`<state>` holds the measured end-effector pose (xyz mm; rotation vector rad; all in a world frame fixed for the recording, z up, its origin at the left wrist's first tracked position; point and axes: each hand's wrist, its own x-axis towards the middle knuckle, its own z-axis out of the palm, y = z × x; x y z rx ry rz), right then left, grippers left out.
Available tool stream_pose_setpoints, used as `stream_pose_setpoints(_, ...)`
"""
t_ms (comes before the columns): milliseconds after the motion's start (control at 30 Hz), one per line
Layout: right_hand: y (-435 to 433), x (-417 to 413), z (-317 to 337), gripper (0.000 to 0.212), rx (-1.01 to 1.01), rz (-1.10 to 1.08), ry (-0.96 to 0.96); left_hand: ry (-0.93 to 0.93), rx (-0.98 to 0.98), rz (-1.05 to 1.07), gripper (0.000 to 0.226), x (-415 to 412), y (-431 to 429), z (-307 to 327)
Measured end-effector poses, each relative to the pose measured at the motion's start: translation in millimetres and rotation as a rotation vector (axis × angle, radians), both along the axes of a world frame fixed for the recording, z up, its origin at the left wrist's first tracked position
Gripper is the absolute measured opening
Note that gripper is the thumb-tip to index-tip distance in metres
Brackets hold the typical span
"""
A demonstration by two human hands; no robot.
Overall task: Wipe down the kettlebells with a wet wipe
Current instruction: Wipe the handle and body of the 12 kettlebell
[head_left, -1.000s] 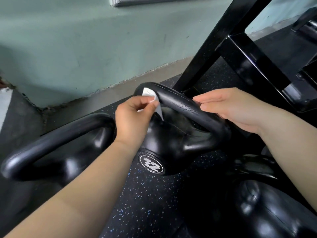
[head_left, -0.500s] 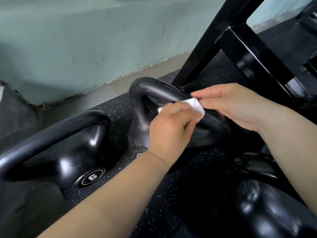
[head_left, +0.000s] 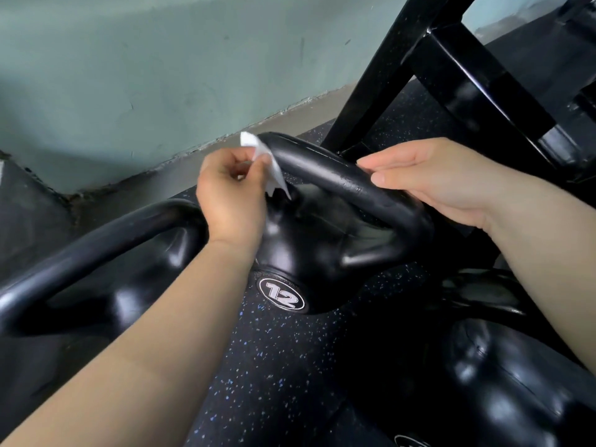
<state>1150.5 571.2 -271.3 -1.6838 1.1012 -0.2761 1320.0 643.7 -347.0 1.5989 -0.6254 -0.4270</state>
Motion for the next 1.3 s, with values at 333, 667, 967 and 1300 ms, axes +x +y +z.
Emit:
stream_pose_setpoints(333, -2.1, -1.6, -3.4, 0.027, -0.022, 0.016, -0.03, -0.317, -0.193, -0.337, 0.006, -69.5, 12.2, -2.4)
stream_pose_setpoints(667, 0.5, -0.5, -3.3, 0.028, 0.001, 0.003, -0.035, 0.261, -0.092, -0.453, 0.033, -102.1, 17.8, -2.1)
stream_pose_setpoints(967, 3.9, 3.9, -5.8, 0.023, -0.04, -0.057, -0.004, 0.42, -0.312, -0.054, 0.023, -1.6, -0.1, 21.2)
stream_pose_setpoints(1300, 7.0, 4.8, -5.1, 0.025, -0.075, -0.052, 0.005, -0.258, -0.228, -0.306, 0.027, 17.2, 3.2, 7.4)
